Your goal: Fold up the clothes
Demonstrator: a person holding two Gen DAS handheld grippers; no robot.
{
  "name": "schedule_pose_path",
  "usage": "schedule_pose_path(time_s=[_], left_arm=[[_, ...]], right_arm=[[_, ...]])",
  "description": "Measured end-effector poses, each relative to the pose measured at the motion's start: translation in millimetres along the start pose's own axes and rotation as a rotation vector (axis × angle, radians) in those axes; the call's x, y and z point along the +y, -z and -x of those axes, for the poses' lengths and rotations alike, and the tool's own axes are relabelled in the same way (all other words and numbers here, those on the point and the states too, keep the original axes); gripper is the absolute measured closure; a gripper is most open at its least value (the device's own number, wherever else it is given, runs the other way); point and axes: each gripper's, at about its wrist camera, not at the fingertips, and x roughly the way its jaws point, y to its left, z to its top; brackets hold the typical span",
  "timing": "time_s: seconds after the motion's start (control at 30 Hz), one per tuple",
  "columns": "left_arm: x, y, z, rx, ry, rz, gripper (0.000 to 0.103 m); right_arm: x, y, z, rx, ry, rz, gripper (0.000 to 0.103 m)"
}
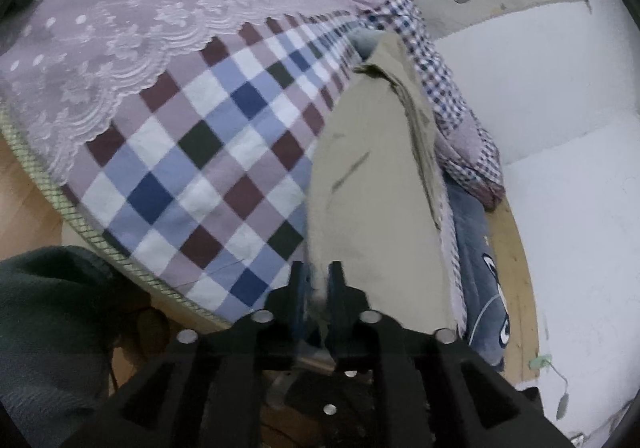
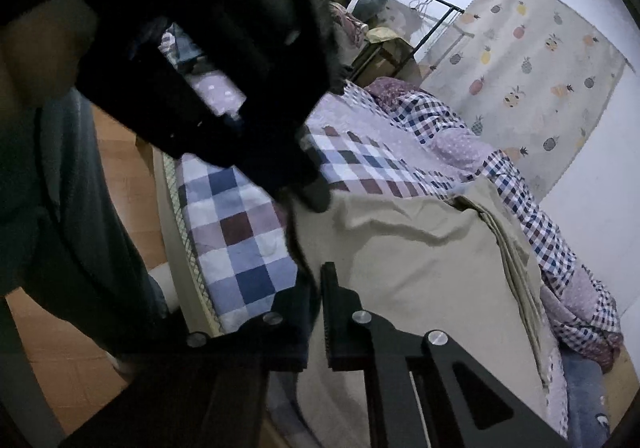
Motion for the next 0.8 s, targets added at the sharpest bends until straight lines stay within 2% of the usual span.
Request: schedule_pose_path(time_s=[0.13,0.2,0.7,0.77,0.8], left_arm=[[3,5,2,-0.006,0.026,0.034,0.047],[4,7,1,-0.010,0.042,0.051,0.044],[2,2,-18,-0.035,0.094,0.088,0.043],[1,2,-20,-0.035,0.099,0.092,0.047],[1,2,-21,-0.035,0.102,0.093,0.055]], right_arm=[[-1,-3,6,-0.017,-0.020,-0.017,0.101],[-1,-4,9,-0.023,-0.026,-0.023,0.101],[-11,-8,13,-0.053,-0.042,-0.060,0.101],[-12,-8,12,-0.055,-0.043,-0.061,0.101],[-12,-8,12,-0.055,-0.043,-0.062,0.101]])
